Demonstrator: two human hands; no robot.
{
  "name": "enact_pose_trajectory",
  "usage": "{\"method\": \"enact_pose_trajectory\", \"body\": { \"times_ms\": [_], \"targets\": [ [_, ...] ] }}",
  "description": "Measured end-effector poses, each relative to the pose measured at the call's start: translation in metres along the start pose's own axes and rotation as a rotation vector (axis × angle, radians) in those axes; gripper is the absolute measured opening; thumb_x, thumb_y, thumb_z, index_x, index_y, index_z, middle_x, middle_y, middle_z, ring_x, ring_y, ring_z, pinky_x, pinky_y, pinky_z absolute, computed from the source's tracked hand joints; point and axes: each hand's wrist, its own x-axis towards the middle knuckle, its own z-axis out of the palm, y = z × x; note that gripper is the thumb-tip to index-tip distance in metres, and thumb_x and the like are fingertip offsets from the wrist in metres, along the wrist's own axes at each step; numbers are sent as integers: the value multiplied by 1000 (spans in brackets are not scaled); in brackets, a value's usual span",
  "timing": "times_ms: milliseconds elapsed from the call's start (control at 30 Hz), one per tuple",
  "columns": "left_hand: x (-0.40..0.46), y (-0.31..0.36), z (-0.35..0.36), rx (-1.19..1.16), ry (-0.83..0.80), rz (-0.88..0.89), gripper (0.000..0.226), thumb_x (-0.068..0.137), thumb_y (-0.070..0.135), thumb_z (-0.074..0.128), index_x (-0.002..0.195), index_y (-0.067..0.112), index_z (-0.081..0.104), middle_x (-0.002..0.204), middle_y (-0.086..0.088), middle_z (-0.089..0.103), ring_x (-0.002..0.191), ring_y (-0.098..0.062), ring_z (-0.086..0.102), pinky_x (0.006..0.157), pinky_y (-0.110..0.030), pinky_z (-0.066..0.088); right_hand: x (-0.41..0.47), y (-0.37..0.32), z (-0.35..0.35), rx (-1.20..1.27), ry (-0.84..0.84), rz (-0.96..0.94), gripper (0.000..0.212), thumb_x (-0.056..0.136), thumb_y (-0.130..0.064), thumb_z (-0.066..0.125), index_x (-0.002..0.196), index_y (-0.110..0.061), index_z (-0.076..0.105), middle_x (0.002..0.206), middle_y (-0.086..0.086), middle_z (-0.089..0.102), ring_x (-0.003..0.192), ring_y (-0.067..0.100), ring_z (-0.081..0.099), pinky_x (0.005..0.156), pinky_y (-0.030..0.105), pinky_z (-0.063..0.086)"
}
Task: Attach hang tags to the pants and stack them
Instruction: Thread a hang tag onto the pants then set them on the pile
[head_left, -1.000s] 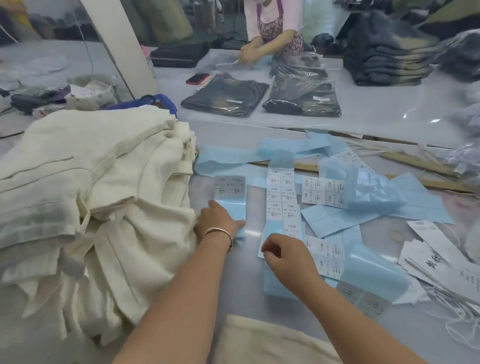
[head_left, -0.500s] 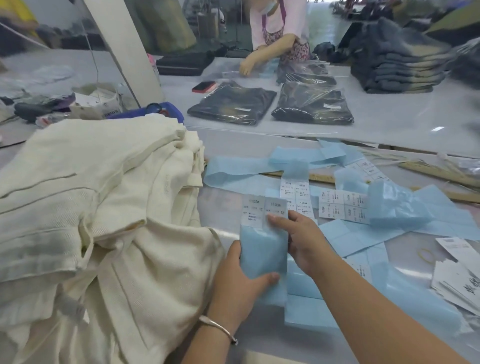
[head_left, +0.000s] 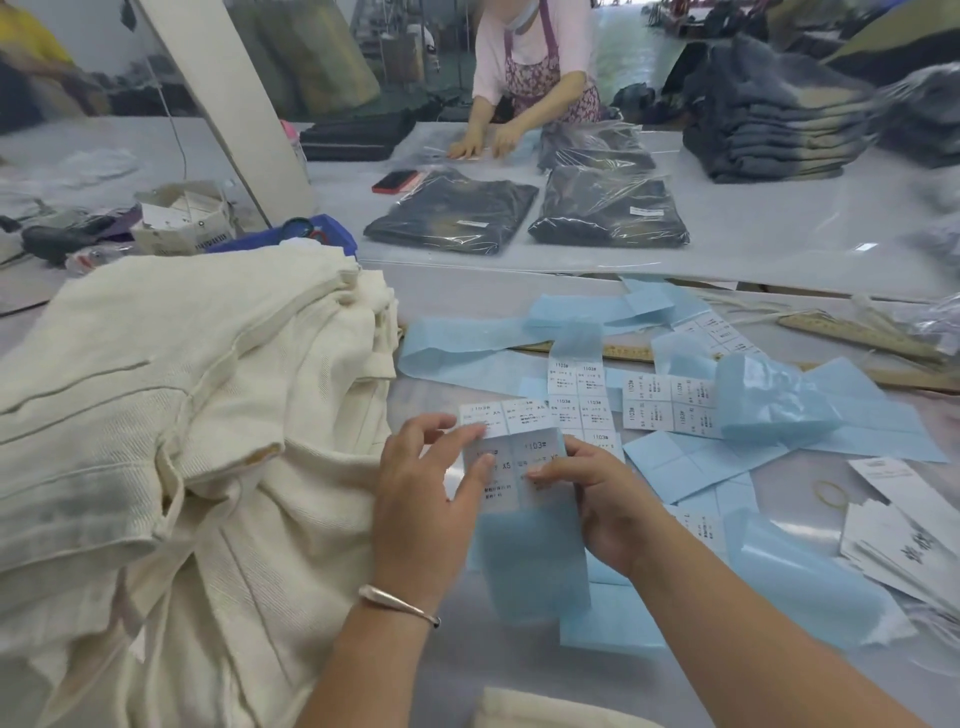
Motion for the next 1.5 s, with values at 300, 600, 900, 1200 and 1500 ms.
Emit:
{"method": "enact_pose_trajectory", "body": {
  "times_ms": [300, 600, 900, 1200, 1500],
  "targets": [
    [-8, -1, 6, 124, -1, 215, 16, 79, 25, 79, 94, 22, 78, 117, -6, 58, 104, -25, 51, 85, -37, 51, 6, -3, 12, -50, 178, 39, 16, 88, -14, 67, 100, -4, 72, 95, 14, 75, 79, 26, 73, 64, 33, 58],
    [-10, 6, 4, 233, 74, 329, 19, 84, 34, 65, 94, 24, 78, 139, -8, 53, 126, -31, 40, 101, -45, 43, 5, -9, 16, -87, 333, 71, 11, 84, -11, 69, 91, -2, 73, 86, 16, 74, 69, 27, 71, 62, 36, 60],
    [-9, 7, 4, 235, 149, 441, 3, 80, 21, 76, 82, 23, 78, 138, -7, 54, 127, -30, 43, 101, -43, 41, 8, -15, 17, -66, 364, 197, 8, 81, -8, 71, 77, -6, 66, 72, 14, 67, 66, 30, 65, 68, 43, 57],
    [-9, 12, 5, 221, 165, 508, 9, 83, 16, 73, 75, 19, 74, 135, -7, 57, 123, -30, 49, 98, -43, 43, 13, -16, 13, -71, 402, 248, 6, 80, -6, 71, 80, -5, 65, 73, 13, 69, 65, 30, 65, 69, 42, 57],
    [-33, 41, -16, -47, 165, 507, 7, 85, 7, 69, 83, 12, 64, 93, -1, 66, 88, -24, 59, 78, -40, 48, 39, -20, 11, 57, 481, 44, 11, 94, -18, 62, 93, -7, 64, 96, 11, 70, 83, 26, 66, 86, 44, 55]
  ]
}}
